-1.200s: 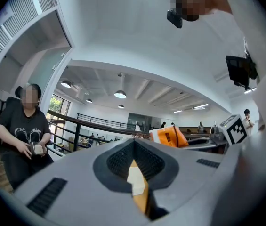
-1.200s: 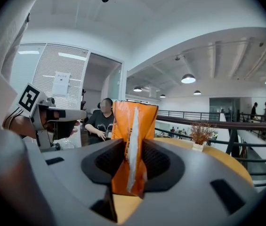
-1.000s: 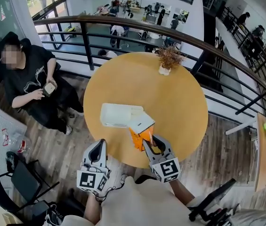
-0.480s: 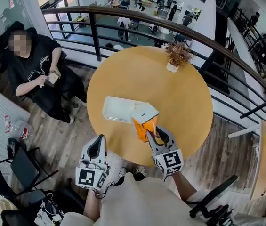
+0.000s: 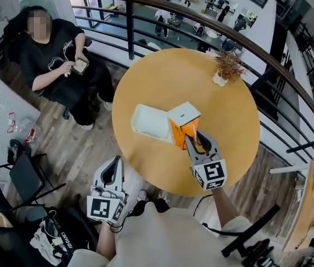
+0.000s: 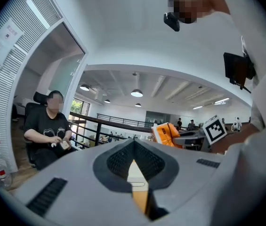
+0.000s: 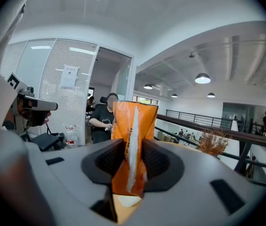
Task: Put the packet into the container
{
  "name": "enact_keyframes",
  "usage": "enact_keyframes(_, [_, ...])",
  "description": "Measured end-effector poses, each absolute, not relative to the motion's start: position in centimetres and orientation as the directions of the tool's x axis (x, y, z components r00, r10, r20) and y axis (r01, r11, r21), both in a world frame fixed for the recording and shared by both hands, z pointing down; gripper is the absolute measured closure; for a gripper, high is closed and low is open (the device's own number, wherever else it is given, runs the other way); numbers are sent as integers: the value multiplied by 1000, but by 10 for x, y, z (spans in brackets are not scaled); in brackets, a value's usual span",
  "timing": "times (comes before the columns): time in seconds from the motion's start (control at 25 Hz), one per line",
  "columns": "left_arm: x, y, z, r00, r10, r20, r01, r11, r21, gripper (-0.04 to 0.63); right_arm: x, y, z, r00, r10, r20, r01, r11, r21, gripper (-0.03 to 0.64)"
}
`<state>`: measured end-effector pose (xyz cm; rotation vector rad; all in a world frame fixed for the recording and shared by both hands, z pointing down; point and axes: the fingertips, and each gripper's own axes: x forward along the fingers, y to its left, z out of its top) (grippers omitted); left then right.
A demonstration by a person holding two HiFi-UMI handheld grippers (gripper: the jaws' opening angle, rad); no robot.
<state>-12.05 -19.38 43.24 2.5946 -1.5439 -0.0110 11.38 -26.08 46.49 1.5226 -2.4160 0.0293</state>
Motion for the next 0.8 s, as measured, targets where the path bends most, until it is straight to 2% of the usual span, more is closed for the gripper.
enact_keyframes(0.24, [-151, -187, 439, 366, -926, 87, -928, -356, 109, 591, 89, -284, 468, -474, -841, 259, -847, 517, 128, 494])
enact_keyframes(0.4, [-163, -182, 445, 307, -946, 103, -948, -294, 119, 591, 66, -297, 483, -540, -783, 308, -790, 598, 134, 494])
enact_keyframes(0.8, [-121, -193, 458, 352, -929, 114, -934, -340, 112, 591, 41, -341, 534, -599, -588, 543, -600, 779, 182, 494])
